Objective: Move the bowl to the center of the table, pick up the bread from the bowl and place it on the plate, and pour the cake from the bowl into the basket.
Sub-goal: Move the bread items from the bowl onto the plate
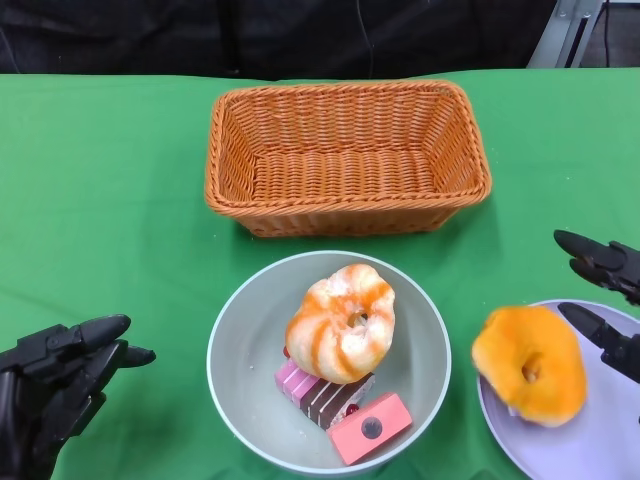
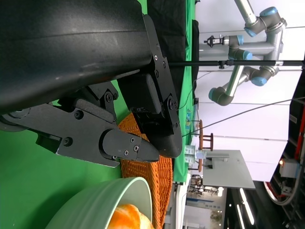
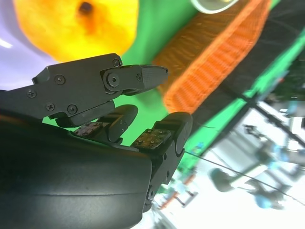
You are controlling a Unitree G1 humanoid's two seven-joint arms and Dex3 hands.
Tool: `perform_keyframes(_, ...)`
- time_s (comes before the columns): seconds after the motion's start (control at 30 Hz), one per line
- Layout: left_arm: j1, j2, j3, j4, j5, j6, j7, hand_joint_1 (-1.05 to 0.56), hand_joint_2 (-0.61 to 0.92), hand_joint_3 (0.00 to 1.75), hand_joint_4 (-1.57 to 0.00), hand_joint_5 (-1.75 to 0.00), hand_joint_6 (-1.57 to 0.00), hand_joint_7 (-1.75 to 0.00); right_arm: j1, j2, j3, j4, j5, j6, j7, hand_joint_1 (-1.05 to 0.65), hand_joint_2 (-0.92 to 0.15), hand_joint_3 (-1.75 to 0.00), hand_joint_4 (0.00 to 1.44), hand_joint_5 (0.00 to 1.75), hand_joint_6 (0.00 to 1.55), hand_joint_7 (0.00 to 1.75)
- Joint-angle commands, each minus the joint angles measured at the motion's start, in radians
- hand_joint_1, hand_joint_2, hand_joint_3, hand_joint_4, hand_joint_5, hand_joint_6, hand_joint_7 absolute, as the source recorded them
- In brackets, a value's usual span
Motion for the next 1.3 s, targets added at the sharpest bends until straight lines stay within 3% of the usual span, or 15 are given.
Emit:
perform_keyframes(0.03, 0.006, 0.015, 0.003, -0.003, -0.005, -0.003, 0.002, -0.30, 0.92, 0.13, -0.95, -0.77, -1.28, 0.00, -0.004, 0.001, 0.008, 0.001, -0.021, -0.072, -0.023, -0.42, -0.92, -0.11, 0.76, 0.13, 0.70, 0.05)
perform_keyframes(0.3, 0.014, 0.009, -0.001, -0.019, 0.002, -0.006, 0.013, -0.31, 0.92, 0.13, -0.95, -0.76, -1.29, 0.00, 0.005, 0.000, 0.026, -0.038, -0.056, -0.140, -0.027, -0.44, -0.91, -0.06, 0.79, 0.15, 0.75, 0.07)
perform_keyframes(0.5, 0.023, 0.004, -0.007, -0.039, 0.013, -0.007, 0.024, -0.32, 0.92, 0.13, -0.95, -0.77, -1.29, 0.00, -0.002, -0.026, 0.033, -0.029, -0.184, -0.240, -0.086, -0.46, -0.89, -0.02, 0.83, 0.18, 0.79, 0.06)
perform_keyframes(0.9, 0.048, -0.006, -0.045, -0.153, -0.001, 0.044, 0.030, -0.30, 0.92, 0.15, -0.94, -0.75, -1.26, 0.00, -0.051, -0.060, 0.057, 0.003, -0.287, -0.380, -0.123, -0.42, -0.84, 0.00, 0.88, 0.23, 0.85, 0.05)
perform_keyframes(1.07, 0.063, -0.022, -0.072, -0.229, 0.048, 0.081, 0.114, -0.27, 0.92, 0.17, -0.90, -0.89, -1.28, -0.01, -0.071, -0.075, 0.071, -0.024, -0.347, -0.409, -0.137, -0.44, -0.84, 0.00, 0.87, 0.24, 0.85, 0.04)
perform_keyframes(1.3, 0.074, -0.021, -0.096, -0.259, 0.062, 0.096, 0.128, -0.28, 0.92, 0.19, -0.83, -1.00, -1.27, 0.00, -0.070, -0.091, 0.085, -0.096, -0.416, -0.414, -0.138, -0.51, -0.86, -0.01, 0.85, 0.23, 0.83, 0.01)
